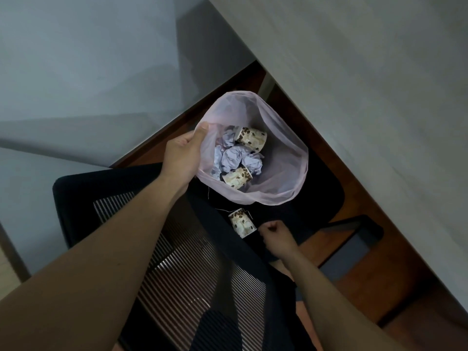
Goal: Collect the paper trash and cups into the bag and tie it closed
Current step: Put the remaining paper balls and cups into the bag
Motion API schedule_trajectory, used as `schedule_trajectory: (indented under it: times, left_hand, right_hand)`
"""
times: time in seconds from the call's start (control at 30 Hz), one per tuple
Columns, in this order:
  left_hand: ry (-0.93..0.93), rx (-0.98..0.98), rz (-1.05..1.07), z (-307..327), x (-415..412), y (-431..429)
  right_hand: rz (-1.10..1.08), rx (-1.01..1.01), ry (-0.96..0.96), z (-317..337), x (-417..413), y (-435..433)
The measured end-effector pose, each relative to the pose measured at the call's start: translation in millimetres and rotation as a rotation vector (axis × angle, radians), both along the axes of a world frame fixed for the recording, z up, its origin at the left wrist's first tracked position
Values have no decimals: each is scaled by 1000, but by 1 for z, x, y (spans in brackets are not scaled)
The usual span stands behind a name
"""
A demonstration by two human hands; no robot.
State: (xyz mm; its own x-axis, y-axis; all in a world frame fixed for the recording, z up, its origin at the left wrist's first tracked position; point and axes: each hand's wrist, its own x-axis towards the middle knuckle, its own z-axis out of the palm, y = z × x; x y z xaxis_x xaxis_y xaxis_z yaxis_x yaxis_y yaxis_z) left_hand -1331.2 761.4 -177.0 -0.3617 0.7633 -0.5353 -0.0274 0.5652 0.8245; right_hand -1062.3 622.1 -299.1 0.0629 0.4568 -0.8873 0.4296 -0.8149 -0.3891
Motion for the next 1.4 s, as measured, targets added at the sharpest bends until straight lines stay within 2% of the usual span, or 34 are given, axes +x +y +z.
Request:
schedule_trajectory:
  times: [0.2,0.33,0.47,0.57,0.67,0.8,1.1,1.27,1.4]
  left_hand:
    - [7,23,-31,-2,4,0]
    - [27,25,-75,-3,3,2]
    - [52,15,-91,-1,7,-1]
    - [63,-12,-157,5,8,-17]
    - [67,-42,-162,15,11,-34]
    - [90,-73,-116,37,17,-62]
    - [145,-62,-232,130,19,-100]
    - [150,22,-337,188,12,-110]
    - [122,110,-363,221,0,-112]
  right_hand:
    - [-310,-288,122,-19,-36,0]
    - [-442,-271,162,-30,-42,0]
    - [-473,-162,87,-20,-27,-4]
    - [-348,-22,-18,3,-4,-9]
    - [-213,114,-103,45,19,-13]
    - [-205,292,-136,112,41,-12]
    - [-254,523,51,252,21,26]
    - [-235,597,120,291,-23,35]
    - [-111,630,138,311,-48,35]
